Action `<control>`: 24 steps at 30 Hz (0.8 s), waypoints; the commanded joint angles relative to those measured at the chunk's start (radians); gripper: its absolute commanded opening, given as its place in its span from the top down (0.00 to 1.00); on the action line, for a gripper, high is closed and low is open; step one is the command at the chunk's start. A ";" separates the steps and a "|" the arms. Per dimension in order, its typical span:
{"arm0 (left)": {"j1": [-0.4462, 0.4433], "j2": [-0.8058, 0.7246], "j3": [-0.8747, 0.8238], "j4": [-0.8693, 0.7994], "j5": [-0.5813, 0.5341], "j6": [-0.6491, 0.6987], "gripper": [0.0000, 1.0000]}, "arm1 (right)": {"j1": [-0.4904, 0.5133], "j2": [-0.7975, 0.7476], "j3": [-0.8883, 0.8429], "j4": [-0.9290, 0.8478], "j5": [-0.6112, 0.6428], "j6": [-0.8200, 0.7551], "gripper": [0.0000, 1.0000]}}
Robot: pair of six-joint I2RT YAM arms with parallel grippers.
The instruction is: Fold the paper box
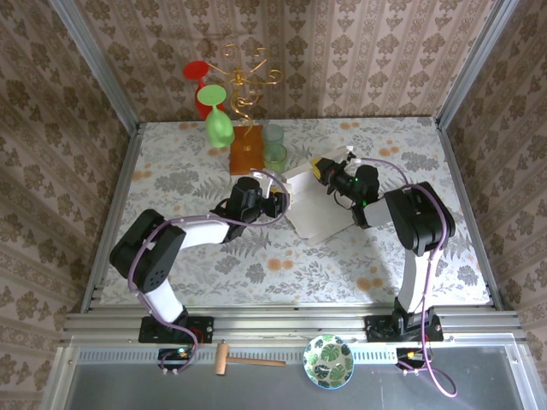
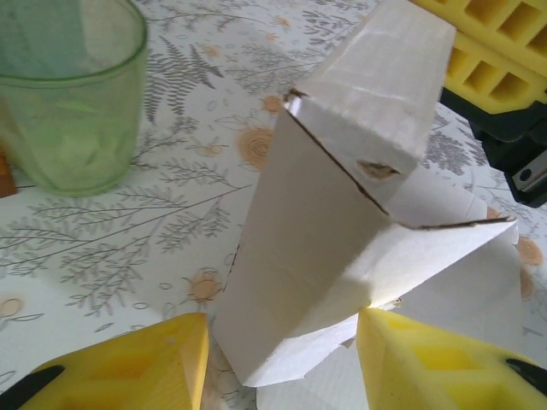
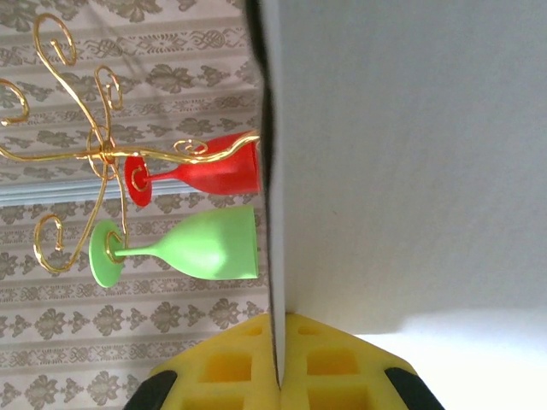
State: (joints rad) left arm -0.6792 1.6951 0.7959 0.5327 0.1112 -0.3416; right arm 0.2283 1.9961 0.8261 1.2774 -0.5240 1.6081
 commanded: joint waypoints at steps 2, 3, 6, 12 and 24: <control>0.032 -0.012 -0.017 -0.022 0.009 0.029 0.52 | 0.005 0.053 0.023 0.033 -0.009 -0.002 1.00; 0.034 -0.008 -0.015 -0.021 0.015 0.030 0.52 | 0.006 0.063 0.022 0.036 -0.014 -0.005 1.00; 0.035 0.004 -0.010 -0.020 0.030 0.031 0.53 | 0.006 0.077 0.012 0.039 -0.022 -0.010 1.00; 0.025 0.023 -0.011 0.002 0.028 0.017 0.54 | 0.004 0.091 0.002 0.040 -0.032 -0.019 1.00; -0.005 0.065 0.007 0.061 0.009 -0.010 0.55 | 0.004 0.093 -0.004 0.038 -0.027 -0.011 1.00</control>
State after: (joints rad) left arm -0.6731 1.7363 0.7864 0.5423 0.1295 -0.3393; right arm 0.2329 2.0617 0.8371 1.3365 -0.5327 1.6005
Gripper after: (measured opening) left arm 0.445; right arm 0.043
